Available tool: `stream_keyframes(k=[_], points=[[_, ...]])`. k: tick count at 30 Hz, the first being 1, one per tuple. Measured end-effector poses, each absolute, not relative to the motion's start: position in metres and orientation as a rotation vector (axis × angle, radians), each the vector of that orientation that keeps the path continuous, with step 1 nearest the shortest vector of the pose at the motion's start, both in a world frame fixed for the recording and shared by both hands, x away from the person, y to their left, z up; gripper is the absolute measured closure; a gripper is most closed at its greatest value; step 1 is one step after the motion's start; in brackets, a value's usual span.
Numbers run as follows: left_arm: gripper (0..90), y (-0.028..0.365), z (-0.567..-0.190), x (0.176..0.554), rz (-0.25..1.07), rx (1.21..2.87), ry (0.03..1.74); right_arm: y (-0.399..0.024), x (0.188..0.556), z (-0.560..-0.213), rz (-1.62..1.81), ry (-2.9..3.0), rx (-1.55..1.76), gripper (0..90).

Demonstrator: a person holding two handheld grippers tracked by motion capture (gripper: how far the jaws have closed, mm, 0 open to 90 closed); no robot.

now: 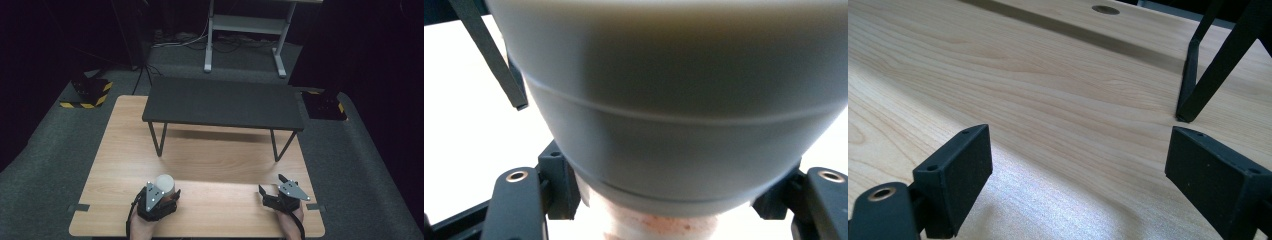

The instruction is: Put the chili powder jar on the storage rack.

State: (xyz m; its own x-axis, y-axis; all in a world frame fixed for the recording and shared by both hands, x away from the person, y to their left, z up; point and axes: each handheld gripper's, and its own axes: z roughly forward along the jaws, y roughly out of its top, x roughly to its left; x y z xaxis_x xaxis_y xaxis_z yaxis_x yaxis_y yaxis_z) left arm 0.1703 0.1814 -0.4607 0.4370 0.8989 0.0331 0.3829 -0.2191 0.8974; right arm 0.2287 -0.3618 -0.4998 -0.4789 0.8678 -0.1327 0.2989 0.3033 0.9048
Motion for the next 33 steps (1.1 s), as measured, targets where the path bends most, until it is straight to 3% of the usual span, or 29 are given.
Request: stream_keyframes(k=[18, 33], points=[[32.0, 0.187, -0.464, 0.17, 0.695, 1.756, 1.108, -0.362, 0.229, -0.5, 1.151, 1.94, 1.035, 10.6], [32.0, 0.181, -0.44, 0.177, 0.678, 1.796, 1.047, -0.362, 0.229, -0.5, 1.15, 1.945, 1.028, 10.6]])
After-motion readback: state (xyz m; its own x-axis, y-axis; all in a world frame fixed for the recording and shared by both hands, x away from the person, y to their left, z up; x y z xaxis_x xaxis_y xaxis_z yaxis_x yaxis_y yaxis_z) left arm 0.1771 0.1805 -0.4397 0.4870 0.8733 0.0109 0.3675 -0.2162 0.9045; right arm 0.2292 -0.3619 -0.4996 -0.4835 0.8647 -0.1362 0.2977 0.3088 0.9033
